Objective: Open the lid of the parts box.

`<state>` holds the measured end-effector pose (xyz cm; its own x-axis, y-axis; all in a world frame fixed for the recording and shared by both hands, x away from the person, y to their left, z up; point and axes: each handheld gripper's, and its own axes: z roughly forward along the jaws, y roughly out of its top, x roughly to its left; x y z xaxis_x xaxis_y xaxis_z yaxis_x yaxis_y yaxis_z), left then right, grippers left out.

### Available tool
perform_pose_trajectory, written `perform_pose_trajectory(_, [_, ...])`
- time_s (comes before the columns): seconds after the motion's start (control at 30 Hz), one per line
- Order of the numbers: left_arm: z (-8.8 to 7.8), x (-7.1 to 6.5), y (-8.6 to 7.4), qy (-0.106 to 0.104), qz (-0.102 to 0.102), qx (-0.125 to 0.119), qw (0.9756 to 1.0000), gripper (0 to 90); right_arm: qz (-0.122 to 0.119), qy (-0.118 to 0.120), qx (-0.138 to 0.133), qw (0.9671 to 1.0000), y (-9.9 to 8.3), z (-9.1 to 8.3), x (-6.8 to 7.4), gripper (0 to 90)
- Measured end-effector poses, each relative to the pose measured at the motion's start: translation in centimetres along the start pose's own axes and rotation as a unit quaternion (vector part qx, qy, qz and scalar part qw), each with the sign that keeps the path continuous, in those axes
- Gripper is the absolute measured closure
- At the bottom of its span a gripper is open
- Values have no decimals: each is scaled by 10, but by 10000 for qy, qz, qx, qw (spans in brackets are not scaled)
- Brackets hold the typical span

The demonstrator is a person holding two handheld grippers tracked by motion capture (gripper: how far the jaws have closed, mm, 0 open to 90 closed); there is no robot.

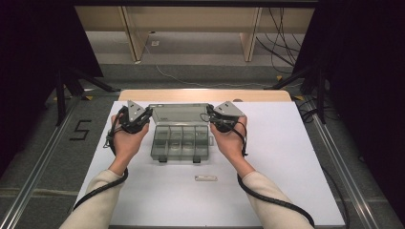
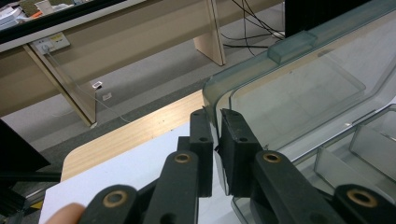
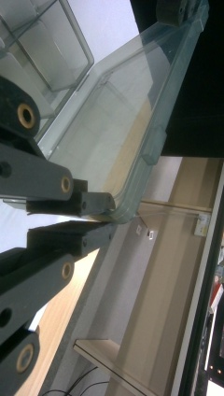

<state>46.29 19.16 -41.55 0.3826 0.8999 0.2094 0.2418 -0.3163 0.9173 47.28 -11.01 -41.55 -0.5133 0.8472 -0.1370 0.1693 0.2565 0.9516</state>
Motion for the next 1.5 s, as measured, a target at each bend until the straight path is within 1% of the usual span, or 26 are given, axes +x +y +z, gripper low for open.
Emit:
perform_pose_trajectory(0.03, [0,0,0,-2,6,-2,10000,827,15,-40,-48,10000,0,1,0,850])
perform_pose_trajectory(0.17, [2,1,1,-16,-9,-7,10000,827,58,-18,-48,10000,0,3,-1,849])
perform_pose_trajectory(0.2, [2,2,1,-28,-17,-14,10000,827,139,24,-8,9999,0,3,-1,850])
perform_pose_trajectory(0.23, [2,2,0,-46,-17,-19,10000,827,68,2,-80,9999,0,4,-2,850])
perform_pose_trajectory(0.27, [3,2,0,-52,-42,-36,10000,827,57,-16,-32,10000,0,3,-2,849])
perform_pose_trajectory(0.33, [3,3,0,-49,-38,-30,10000,828,107,-9,-41,9999,0,5,-2,850])
perform_pose_trajectory(0.4, [4,4,0,-66,-60,-54,9999,828,77,-51,-85,9999,0,6,-2,850])
perform_pose_trajectory(0.43, [5,4,0,-66,-65,-53,9999,828,159,-5,-31,9999,0,6,-2,849])
perform_pose_trajectory(0.47, [5,4,0,-68,-70,-48,9999,828,76,-24,-65,9999,-1,7,-3,849])
perform_pose_trajectory(0.53, [6,4,0,-63,-73,-45,9999,828,91,-36,-89,9999,-1,8,-3,849])
perform_pose_trajectory(0.57, [6,5,0,-62,-76,-49,9999,828,155,13,-59,9999,-1,8,-3,849])
perform_pose_trajectory(0.63, [6,5,0,-60,-91,-61,9999,828,89,-60,-85,9999,-2,8,-3,849])
perform_pose_trajectory(0.77, [7,5,0,-75,-119,-87,9999,828,123,-75,-140,9998,-3,11,-3,849])
perform_pose_trajectory(0.8, [7,5,0,-67,-118,-81,9999,828,192,-49,-72,9998,-3,10,-2,849])
perform_pose_trajectory(0.83, [8,5,0,-67,-118,-84,9999,828,115,-123,-139,9998,-3,11,-3,849])
perform_pose_trajectory(0.97, [9,5,-1,-53,-119,-101,9999,828,173,-69,-86,9998,-4,12,-3,849])
perform_pose_trajectory(1.03, [10,5,-1,-52,-129,-105,9998,828,154,-123,-123,9997,-5,13,-3,849])
perform_pose_trajectory(1.07, [10,5,-1,-51,-134,-100,9998,828,175,-97,-126,9997,-5,14,-3,849])
perform_pose_trajectory(1.1, [10,5,-2,-46,-133,-98,9999,828,149,-101,-87,9998,-6,14,-3,849])
perform_pose_trajectory(1.13, [10,5,-2,-47,-120,-85,9999,828,224,-70,-21,9997,-6,14,-2,849])
perform_pose_trajectory(1.17, [11,5,-2,-54,-127,-88,9999,828,154,-86,-68,9998,-6,14,-4,848])
perform_pose_trajectory(1.27, [12,5,-4,-57,-153,-84,9998,828,162,-115,-89,9998,-7,16,-3,848])
perform_pose_trajectory(1.37, [13,5,-4,-54,-132,-56,9999,828,235,-116,-9,9997,-8,17,-2,848])
perform_pose_trajectory(1.4, [13,5,-4,-55,-138,-60,9999,828,221,-103,-20,9997,-9,17,-3,848])
perform_pose_trajectory(1.43, [14,5,-5,-57,-150,-70,9998,828,123,-153,-62,9998,-10,18,-4,847])
perform_pose_trajectory(1.5, [15,5,-5,-62,-156,-63,9998,828,141,-121,-10,9998,-11,19,-4,846])
